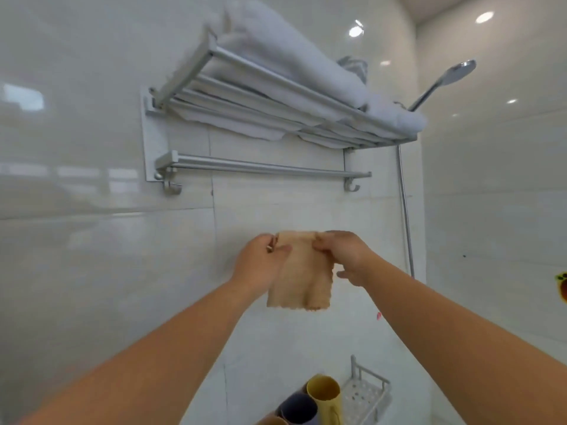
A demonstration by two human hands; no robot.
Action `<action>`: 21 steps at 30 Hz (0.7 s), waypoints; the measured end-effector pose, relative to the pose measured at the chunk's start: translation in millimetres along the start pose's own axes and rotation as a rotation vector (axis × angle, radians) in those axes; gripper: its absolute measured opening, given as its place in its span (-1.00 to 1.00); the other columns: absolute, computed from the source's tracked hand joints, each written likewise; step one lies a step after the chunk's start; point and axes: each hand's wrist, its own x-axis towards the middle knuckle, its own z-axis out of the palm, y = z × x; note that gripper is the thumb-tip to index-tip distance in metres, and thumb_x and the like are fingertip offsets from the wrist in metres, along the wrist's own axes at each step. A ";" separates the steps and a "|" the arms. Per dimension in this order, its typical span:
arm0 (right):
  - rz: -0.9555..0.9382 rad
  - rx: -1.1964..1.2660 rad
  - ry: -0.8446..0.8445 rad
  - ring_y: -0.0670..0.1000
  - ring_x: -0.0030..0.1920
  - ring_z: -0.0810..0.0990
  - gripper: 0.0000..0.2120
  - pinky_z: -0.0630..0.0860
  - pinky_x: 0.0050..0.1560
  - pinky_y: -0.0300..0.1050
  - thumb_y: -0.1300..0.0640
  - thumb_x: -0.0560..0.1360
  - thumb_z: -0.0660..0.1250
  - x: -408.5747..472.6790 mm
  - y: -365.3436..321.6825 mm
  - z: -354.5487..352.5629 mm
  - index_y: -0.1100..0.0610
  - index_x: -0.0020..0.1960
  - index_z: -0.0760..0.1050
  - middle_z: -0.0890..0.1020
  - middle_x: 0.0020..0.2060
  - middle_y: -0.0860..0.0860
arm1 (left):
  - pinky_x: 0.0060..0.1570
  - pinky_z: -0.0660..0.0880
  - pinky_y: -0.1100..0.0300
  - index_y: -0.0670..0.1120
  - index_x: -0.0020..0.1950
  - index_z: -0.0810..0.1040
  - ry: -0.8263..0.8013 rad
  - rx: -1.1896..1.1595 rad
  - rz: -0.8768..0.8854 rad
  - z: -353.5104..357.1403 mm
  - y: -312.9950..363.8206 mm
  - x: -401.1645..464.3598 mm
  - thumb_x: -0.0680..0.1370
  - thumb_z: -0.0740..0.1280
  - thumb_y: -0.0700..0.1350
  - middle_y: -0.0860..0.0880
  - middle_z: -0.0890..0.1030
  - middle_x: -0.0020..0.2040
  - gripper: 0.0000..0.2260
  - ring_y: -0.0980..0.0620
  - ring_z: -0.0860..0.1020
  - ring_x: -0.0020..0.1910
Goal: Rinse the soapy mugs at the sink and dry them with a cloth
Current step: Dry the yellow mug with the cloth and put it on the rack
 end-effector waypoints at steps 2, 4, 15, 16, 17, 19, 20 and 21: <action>-0.129 0.017 0.046 0.05 -0.08 0.52 -0.94 0.42 0.02 0.02 0.21 0.55 0.29 -9.4 -27.8 9.9 0.09 -0.05 0.53 0.58 -0.14 0.03 | -0.22 0.41 0.09 -0.09 -0.27 0.45 0.023 0.107 0.113 -25.5 27.9 2.0 0.57 0.33 -0.06 -0.02 0.51 -0.29 -0.76 -0.06 0.50 -0.25; -0.260 0.026 0.100 0.07 -0.07 0.52 -0.93 0.48 0.04 0.02 0.22 0.57 0.26 -13.9 -56.3 22.9 0.11 -0.05 0.51 0.56 -0.17 0.03 | -0.20 0.45 0.09 -0.16 -0.25 0.47 0.033 0.106 0.164 -50.3 57.8 7.0 0.57 0.31 -0.07 -0.04 0.48 -0.30 -0.76 -0.07 0.48 -0.25; -0.663 -0.164 0.213 0.02 -0.19 0.45 -0.73 0.35 -0.23 -0.15 0.20 0.54 0.21 3.1 -163.7 108.8 0.17 0.22 0.28 0.43 -0.23 -0.05 | -0.08 0.36 0.10 -0.06 -0.14 0.45 0.416 0.808 0.160 -168.6 119.1 39.6 0.58 0.22 -0.04 -0.06 0.50 -0.13 -0.85 -0.12 0.45 -0.11; -0.664 -0.171 0.228 0.05 -0.16 0.47 -0.69 0.36 -0.18 -0.10 0.20 0.53 0.19 6.6 -164.8 115.1 0.18 0.26 0.25 0.46 -0.20 -0.02 | -0.06 0.36 0.09 -0.06 -0.09 0.46 0.419 0.812 0.114 -171.0 115.5 42.8 0.57 0.22 -0.05 -0.07 0.51 -0.10 -0.88 -0.14 0.46 -0.08; -0.651 -0.186 0.239 0.09 -0.12 0.49 -0.65 0.38 -0.14 -0.08 0.20 0.53 0.18 11.2 -164.1 120.8 0.18 0.29 0.23 0.50 -0.15 0.03 | -0.02 0.39 0.06 -0.09 -0.02 0.48 0.413 0.784 0.070 -172.5 111.0 47.1 0.55 0.23 -0.05 -0.10 0.53 -0.06 -0.87 -0.15 0.49 -0.03; -0.606 -0.257 0.249 0.13 -0.07 0.52 -0.69 0.43 -0.11 -0.03 0.22 0.53 0.16 20.6 -158.0 129.4 0.18 0.26 0.25 0.53 -0.06 0.11 | 0.07 0.46 -0.02 -0.20 0.23 0.47 0.399 0.640 -0.002 -173.7 102.6 56.8 0.50 0.28 -0.06 -0.22 0.58 0.10 -0.65 -0.21 0.55 0.08; -0.587 -0.283 0.254 0.13 -0.05 0.52 -0.74 0.44 -0.10 -0.02 0.22 0.53 0.17 24.6 -155.1 131.8 0.18 0.21 0.28 0.54 -0.03 0.12 | 0.08 0.48 -0.05 -0.26 0.33 0.41 0.389 0.567 -0.032 -173.7 100.9 60.9 0.49 0.30 -0.08 -0.27 0.56 0.16 -0.54 -0.24 0.55 0.12; -0.572 -0.302 0.265 0.13 -0.02 0.51 -0.78 0.44 -0.08 -0.03 0.21 0.53 0.19 27.1 -152.7 132.4 0.17 0.17 0.30 0.52 0.02 0.13 | 0.07 0.49 -0.05 -0.28 0.38 0.36 0.378 0.533 -0.049 -173.5 100.0 63.4 0.49 0.31 -0.10 -0.29 0.55 0.19 -0.50 -0.25 0.54 0.14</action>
